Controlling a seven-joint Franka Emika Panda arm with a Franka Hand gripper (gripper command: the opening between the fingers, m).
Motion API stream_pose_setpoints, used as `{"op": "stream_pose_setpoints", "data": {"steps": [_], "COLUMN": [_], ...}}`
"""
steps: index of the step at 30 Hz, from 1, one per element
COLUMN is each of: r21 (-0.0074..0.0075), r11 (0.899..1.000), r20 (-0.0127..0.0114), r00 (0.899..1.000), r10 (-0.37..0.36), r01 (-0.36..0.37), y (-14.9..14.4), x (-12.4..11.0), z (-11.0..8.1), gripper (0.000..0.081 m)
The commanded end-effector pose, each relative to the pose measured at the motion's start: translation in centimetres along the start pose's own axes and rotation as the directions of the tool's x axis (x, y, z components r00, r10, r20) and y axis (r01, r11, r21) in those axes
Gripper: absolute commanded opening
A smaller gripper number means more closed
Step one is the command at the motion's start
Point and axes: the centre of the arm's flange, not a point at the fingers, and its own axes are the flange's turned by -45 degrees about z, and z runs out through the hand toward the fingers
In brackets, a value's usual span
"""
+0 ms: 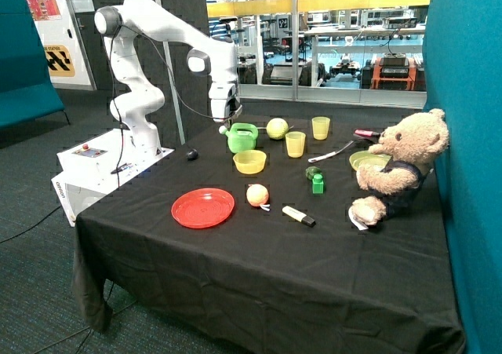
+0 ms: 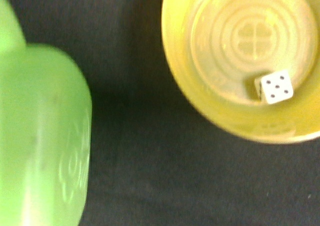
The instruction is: Roll the dices in the bowl
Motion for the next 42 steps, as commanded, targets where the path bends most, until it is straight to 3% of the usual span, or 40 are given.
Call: {"op": "stream_pose_setpoints", "data": {"steps": [1, 7, 18, 42], "r21": [0.0012, 0.0009, 0.0008, 0.0009], "r11": [0.994, 0.985, 0.977, 0.982], "r20": [0.0036, 0.0036, 0.0037, 0.0036], "r00": [0.994, 0.985, 0.977, 0.982], "r10": [0.105, 0.174, 0.211, 0.187], "r01": [-0.105, -0.174, -0.211, -0.187], "y": [1.1, 3.2, 4.5, 3.8], "x": [3.5, 5.3, 7.2, 10.6], "z": [-0.6, -0.6, -0.4, 0.7], "gripper": [0.0000, 0.0000, 0.0000, 0.0000]}}
